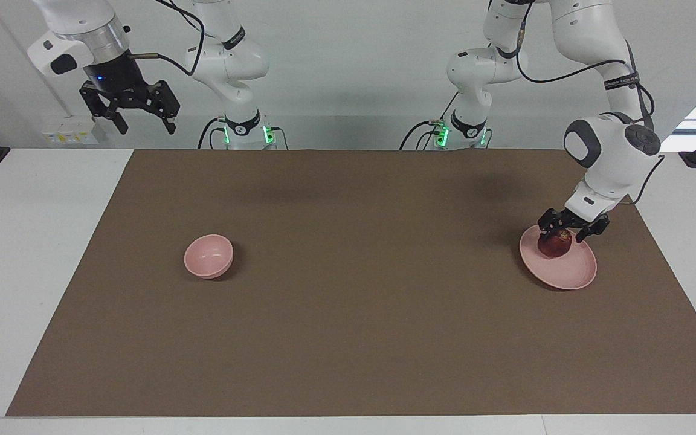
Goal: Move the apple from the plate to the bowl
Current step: 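Reach the left gripper down to the apple and grasp it, then lift the apple with the left gripper while the right gripper approaches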
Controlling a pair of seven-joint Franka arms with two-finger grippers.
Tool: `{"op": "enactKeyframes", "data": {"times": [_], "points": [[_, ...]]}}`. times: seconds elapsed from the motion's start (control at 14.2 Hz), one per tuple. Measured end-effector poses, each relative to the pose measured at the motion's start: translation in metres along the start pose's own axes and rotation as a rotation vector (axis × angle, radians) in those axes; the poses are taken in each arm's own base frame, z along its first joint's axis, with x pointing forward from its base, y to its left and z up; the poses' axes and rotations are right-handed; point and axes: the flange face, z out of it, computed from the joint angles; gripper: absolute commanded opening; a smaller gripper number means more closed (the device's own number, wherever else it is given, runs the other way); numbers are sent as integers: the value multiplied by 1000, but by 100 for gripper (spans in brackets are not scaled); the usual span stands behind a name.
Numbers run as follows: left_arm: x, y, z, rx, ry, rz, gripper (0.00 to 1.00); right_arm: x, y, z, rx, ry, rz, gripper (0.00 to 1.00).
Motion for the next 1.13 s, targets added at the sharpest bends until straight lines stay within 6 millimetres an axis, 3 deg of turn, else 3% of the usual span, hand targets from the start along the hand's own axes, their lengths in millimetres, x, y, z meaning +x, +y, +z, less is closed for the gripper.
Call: {"op": "enactKeyframes", "data": {"times": [0.14, 0.21, 0.63, 0.92, 1.13], "points": [[0, 1, -2, -12, 10, -11, 7, 0, 0, 0, 0, -1, 0, 100], [1, 2, -2, -21, 13, -17, 0, 0, 0, 0, 0, -1, 0, 100], [9, 14, -10, -59, 49, -29, 0, 0, -2, 7, 18, -17, -3, 100], [18, 45, -51, -84, 53, 25, 0, 0, -11, 10, 84, -28, 81, 100], [21, 72, -86, -163, 44, 36, 0, 4, -32, 21, 157, -40, 189, 100]]}}
